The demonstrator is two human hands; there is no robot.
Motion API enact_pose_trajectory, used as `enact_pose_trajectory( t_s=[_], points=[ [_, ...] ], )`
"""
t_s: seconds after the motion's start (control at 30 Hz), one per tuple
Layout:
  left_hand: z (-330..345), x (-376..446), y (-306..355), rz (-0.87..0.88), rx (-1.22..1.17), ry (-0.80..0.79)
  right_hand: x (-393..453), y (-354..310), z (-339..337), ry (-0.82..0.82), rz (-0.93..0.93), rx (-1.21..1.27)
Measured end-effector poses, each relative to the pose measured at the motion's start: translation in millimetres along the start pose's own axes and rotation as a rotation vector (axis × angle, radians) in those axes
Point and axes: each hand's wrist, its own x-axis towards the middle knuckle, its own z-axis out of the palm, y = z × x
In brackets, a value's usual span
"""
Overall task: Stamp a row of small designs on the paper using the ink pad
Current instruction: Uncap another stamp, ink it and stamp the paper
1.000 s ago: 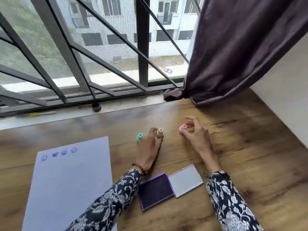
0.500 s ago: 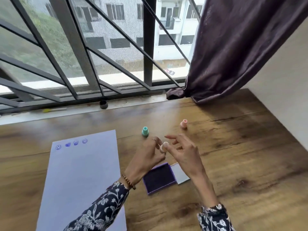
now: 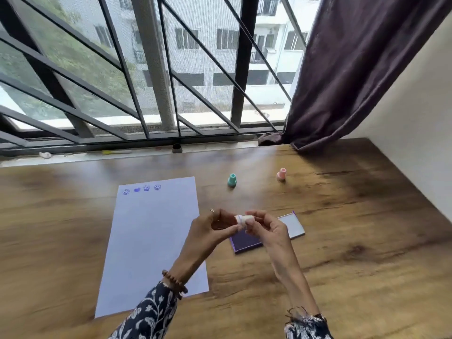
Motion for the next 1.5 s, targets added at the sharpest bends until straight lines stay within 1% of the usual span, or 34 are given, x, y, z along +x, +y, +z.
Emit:
enact_pose_trajectory(
  t_s=[0.03,0.1,0.17,0.27,0.33,0.43,0.53,0.6,0.67,0.7,0.73,0.8,0.87,0.93,1.0,1.03,1.07,1.1,1.13,1.2,1.23,1.33,1.43,1.5],
  points=[
    [-2.8,-1.0,-0.8,0.004,0.025,0.005,-1.2,2.5,4.8,0.029,0.027,0.034],
    [-8.7,-1.8,-3.0,0.02,0.093,0.008,-1.6,8.3,11.7,0.126,0.106,0.17],
    [-16.1,-1.4,-7.9,0.05,0.19,0.013,-3.0,12.7,12.9,0.188,0.195,0.297],
    [-26.4,2.6,-23.2,0.101,0.416,0.031,-8.6,18.9,8.3,0.198,0.331,0.512],
    [-30.2,4.6,-35.2,0.091,0.579,0.048,-11.6,22.8,5.3,0.2,0.383,0.625],
    [-30.0,6.6,-48.4,0.081,0.762,0.06,-13.5,29.0,1.3,0.201,0.402,0.73],
    [-28.7,7.4,-54.0,0.062,0.801,0.039,-13.3,34.3,-4.4,0.184,0.379,0.782],
    [-27.3,6.7,-56.2,0.061,0.821,0.02,-12.8,34.8,-6.6,0.161,0.365,0.755],
    [-24.8,4.9,-58.4,0.076,0.852,-0.021,-12.1,32.5,-7.6,0.139,0.343,0.627],
    [-23.1,4.0,-60.1,0.085,0.882,-0.056,-11.6,29.7,-7.5,0.132,0.32,0.502],
    [-21.4,3.0,-62.6,0.093,0.914,-0.091,-10.8,24.5,-6.6,0.129,0.29,0.319],
    [-18.2,1.5,-68.5,0.103,0.952,-0.132,-8.6,7.5,-2.7,0.16,0.196,-0.162],
    [-15.5,1.0,-72.9,0.117,0.96,-0.134,-6.4,-13.6,3.5,0.207,0.045,-0.558],
    [-13.3,1.7,-75.5,0.146,0.961,-0.116,-5.1,-31.5,11.1,0.218,-0.152,-0.776],
    [-12.1,3.8,-76.5,0.178,0.959,-0.095,-4.6,-41.3,19.4,0.25,-0.336,-0.899],
    [-12.2,5.3,-76.7,0.188,0.954,-0.089,-3.1,-40.8,23.0,0.277,-0.399,-0.949],
    [-12.6,6.2,-76.9,0.193,0.947,-0.086,-1.7,-36.4,26.2,0.302,-0.421,-1.007],
    [-13.2,7.0,-77.4,0.195,0.938,-0.083,0.1,-28.0,28.2,0.306,-0.386,-1.077],
    [-14.0,7.6,-78.3,0.197,0.934,-0.083,2.0,-16.1,29.0,0.281,-0.291,-1.147],
    [-14.9,8.6,-80.2,0.191,0.943,-0.101,1.9,9.9,27.4,0.188,-0.031,-1.225],
    [-15.2,9.2,-81.3,0.182,0.943,-0.108,2.0,18.3,25.6,0.164,0.034,-1.241],
    [-16.9,9.3,-80.6,0.17,0.927,-0.148,8.6,23.5,24.0,0.158,0.044,-1.307],
    [-27.5,5.7,-78.4,0.18,0.909,-0.126,18.0,20.0,22.6,0.141,0.119,-1.205],
    [-44.0,3.0,-75.0,0.185,0.856,-0.052,21.6,16.4,22.8,0.176,0.186,-0.997]
  ],
)
